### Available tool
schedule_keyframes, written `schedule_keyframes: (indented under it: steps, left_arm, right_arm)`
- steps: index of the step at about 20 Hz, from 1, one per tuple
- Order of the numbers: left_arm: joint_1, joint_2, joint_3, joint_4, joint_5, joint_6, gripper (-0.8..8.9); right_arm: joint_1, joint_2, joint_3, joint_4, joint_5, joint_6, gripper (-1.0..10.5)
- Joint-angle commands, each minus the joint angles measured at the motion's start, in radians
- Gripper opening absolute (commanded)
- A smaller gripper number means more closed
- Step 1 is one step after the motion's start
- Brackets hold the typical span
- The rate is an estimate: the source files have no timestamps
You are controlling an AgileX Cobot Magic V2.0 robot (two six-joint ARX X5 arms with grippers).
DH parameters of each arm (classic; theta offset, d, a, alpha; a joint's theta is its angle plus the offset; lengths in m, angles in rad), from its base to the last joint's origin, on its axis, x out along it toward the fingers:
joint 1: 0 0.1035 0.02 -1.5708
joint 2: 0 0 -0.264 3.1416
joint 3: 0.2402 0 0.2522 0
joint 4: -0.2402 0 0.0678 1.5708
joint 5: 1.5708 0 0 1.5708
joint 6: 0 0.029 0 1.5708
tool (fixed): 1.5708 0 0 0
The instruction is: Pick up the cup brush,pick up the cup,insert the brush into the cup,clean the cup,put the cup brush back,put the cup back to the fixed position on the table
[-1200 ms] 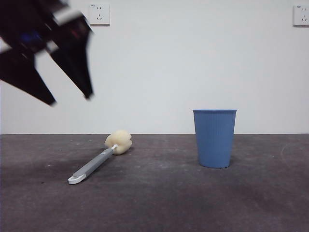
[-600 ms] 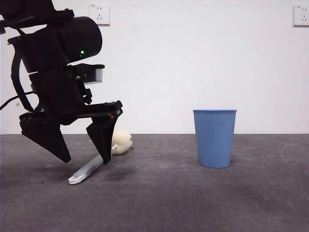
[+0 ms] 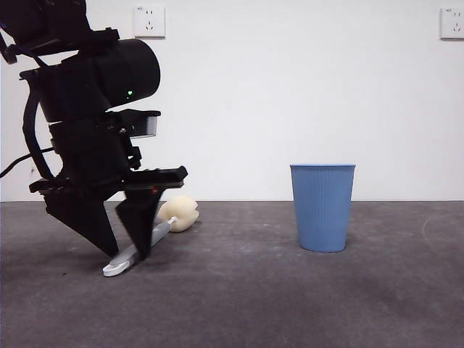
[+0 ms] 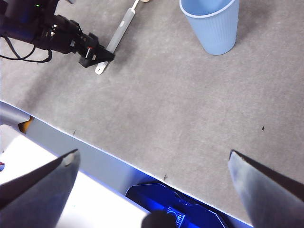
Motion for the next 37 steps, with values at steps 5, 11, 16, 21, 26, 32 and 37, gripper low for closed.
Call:
schedule_keyframes:
  steps: [5, 11, 16, 21, 26, 32, 37]
  left_arm:
    - [-0.010, 0.032, -0.003, -0.025, 0.002, -0.014, 1.32]
    - [-0.021, 0.007, -0.003, -0.041, 0.000, -0.009, -0.08]
    - [-0.014, -0.172, -0.002, -0.071, 0.000, 0.031, -0.08]
    - [-0.015, -0.443, -0.002, -0.197, 0.007, 0.080, -0.08]
    - [-0.015, -0.654, -0.002, -0.316, 0.021, 0.104, -0.08]
    - [-0.015, -0.732, -0.003, -0.375, 0.021, 0.112, -0.08]
    - [-0.015, -0.732, -0.002, -0.397, 0.021, 0.127, -0.08]
  right_arm:
    - [0.002, 0.000, 0.002, 0.002, -0.001, 0.022, 5.4]
    - [0.002, 0.000, 0.002, 0.003, -0.001, 0.022, 5.4]
    - [0.013, 0.023, 0.001, 0.066, -0.006, 0.033, 5.4]
    - [0.023, 0.159, -0.001, 0.259, -0.169, 0.077, 5.4]
    - [0.102, 0.310, -0.085, 0.494, 0.034, 0.109, 5.4]
    - [0.299, 0.411, -0.279, 0.886, 0.319, 0.182, 5.4]
    - [0.367, 0.508, -0.393, 1.192, 0.474, 0.206, 5.4]
